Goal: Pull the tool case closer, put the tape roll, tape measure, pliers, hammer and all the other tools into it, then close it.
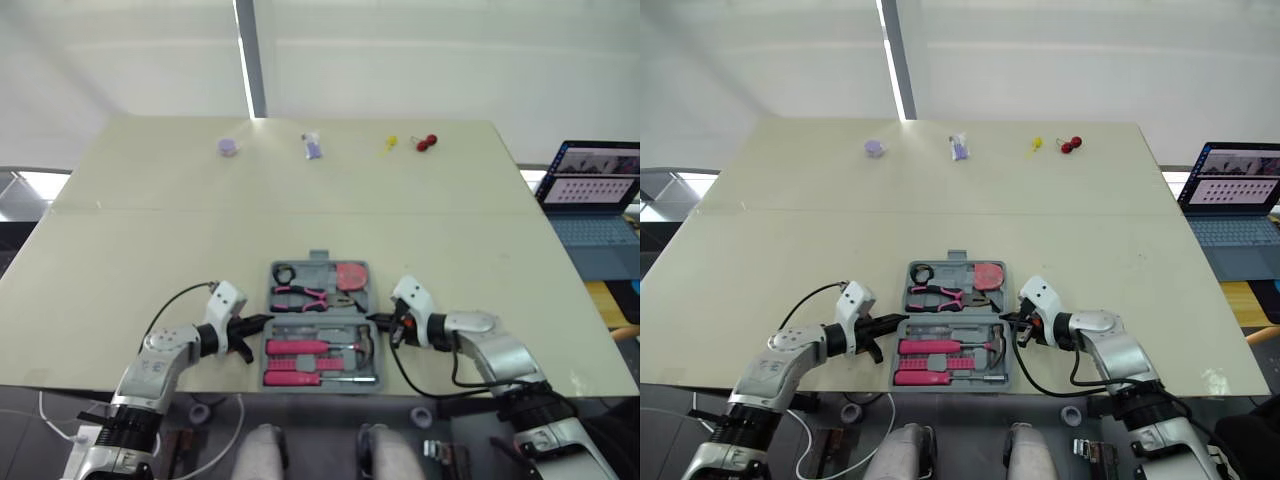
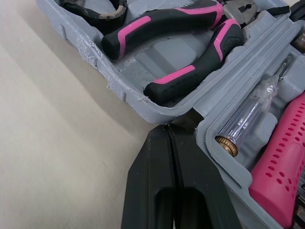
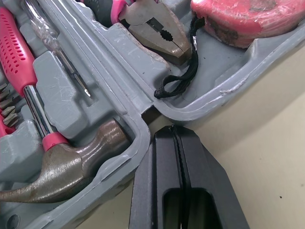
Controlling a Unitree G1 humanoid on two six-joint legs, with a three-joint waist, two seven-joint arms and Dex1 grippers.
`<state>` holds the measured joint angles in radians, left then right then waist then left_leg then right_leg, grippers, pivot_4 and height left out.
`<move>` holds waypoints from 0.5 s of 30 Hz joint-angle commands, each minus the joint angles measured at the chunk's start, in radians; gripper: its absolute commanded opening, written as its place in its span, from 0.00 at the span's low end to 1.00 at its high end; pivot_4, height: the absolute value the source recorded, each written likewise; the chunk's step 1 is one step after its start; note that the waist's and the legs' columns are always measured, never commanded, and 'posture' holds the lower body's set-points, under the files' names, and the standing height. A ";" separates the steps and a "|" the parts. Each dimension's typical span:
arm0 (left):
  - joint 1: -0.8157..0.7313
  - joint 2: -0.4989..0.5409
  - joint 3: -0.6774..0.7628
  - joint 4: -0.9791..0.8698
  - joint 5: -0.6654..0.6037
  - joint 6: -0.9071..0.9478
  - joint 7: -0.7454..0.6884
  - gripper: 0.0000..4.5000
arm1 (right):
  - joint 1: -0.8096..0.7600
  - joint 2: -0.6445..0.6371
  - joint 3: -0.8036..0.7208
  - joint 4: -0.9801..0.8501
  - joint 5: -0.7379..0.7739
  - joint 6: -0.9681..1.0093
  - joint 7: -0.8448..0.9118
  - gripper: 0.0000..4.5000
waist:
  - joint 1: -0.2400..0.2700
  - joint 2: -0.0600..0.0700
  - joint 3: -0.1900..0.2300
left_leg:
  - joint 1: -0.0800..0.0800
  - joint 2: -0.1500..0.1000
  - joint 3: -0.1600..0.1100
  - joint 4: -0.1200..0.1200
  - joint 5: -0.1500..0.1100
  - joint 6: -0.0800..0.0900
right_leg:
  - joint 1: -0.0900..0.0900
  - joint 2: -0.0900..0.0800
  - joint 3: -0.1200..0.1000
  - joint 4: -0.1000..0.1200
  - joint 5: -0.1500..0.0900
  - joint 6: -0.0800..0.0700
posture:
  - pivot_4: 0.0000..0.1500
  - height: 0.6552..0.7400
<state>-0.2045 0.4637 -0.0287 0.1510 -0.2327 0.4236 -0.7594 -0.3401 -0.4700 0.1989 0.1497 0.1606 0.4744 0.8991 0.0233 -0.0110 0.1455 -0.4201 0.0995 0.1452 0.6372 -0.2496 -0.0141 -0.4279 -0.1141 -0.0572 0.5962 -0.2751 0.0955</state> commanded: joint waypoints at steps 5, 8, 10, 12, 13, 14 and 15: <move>-0.007 0.004 0.003 0.009 0.003 -0.030 -0.006 0.00 | 0.007 -0.005 0.008 -0.025 -0.002 -0.024 0.016 0.01 | 0.000 0.000 0.000 | 0.000 0.000 0.000 0.000 0.001 0.000 | 0.000 0.000 0.000 0.001 0.000 0.000 | 1.00 1.00; 0.014 0.034 0.027 0.021 0.002 -0.046 -0.017 0.00 | 0.001 -0.030 -0.016 -0.020 0.000 -0.025 0.014 0.01 | 0.000 0.000 0.000 | 0.000 0.000 -0.001 0.000 0.001 0.000 | 0.000 0.000 0.000 0.001 0.000 0.000 | 1.00 1.00; 0.028 0.061 0.058 0.036 -0.005 -0.064 -0.024 0.00 | -0.009 -0.045 -0.052 -0.012 0.020 -0.013 0.013 0.01 | -0.002 0.000 0.000 | 0.000 0.000 -0.001 0.000 0.001 0.000 | 0.000 0.000 0.000 0.001 0.000 0.000 | 1.00 1.00; 0.036 0.080 0.083 0.045 -0.014 -0.077 -0.029 0.00 | -0.019 -0.052 -0.083 -0.006 0.048 0.003 0.013 0.01 | -0.001 0.000 0.000 | 0.000 0.000 -0.001 0.000 0.001 0.000 | 0.000 0.000 0.000 0.002 0.000 -0.001 | 1.00 1.00; 0.047 0.089 0.106 0.025 -0.035 -0.079 -0.040 0.00 | -0.032 -0.054 -0.112 0.001 0.077 0.040 0.013 0.01 | -0.001 0.000 0.000 | 0.000 0.000 -0.001 0.000 0.001 0.000 | 0.000 0.000 -0.001 0.002 -0.001 -0.001 | 1.00 1.00; 0.053 0.094 0.120 0.011 -0.049 -0.079 -0.048 0.00 | -0.041 -0.055 -0.132 0.007 0.096 0.066 0.014 0.01 | -0.003 0.000 0.000 | 0.000 0.000 -0.001 0.000 0.001 0.000 | -0.001 0.000 -0.001 0.002 -0.001 -0.002 | 1.00 1.00; 0.078 0.104 0.138 -0.044 -0.096 -0.066 -0.090 0.00 | -0.065 -0.056 -0.158 0.032 0.122 0.121 0.009 0.06 | -0.002 0.001 0.000 | 0.000 0.001 -0.001 0.000 0.001 0.000 | -0.001 0.000 -0.001 0.002 -0.001 -0.002 | 1.00 1.00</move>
<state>-0.1490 0.5525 0.0699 0.1870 -0.2648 0.3602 -0.8001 -0.3696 -0.5186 0.0967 0.1698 0.2265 0.5320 0.9003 0.0212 -0.0103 0.1459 -0.4198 0.1000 0.1442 0.6372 -0.2487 -0.0144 -0.4287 -0.1143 -0.0579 0.5985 -0.2758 0.0936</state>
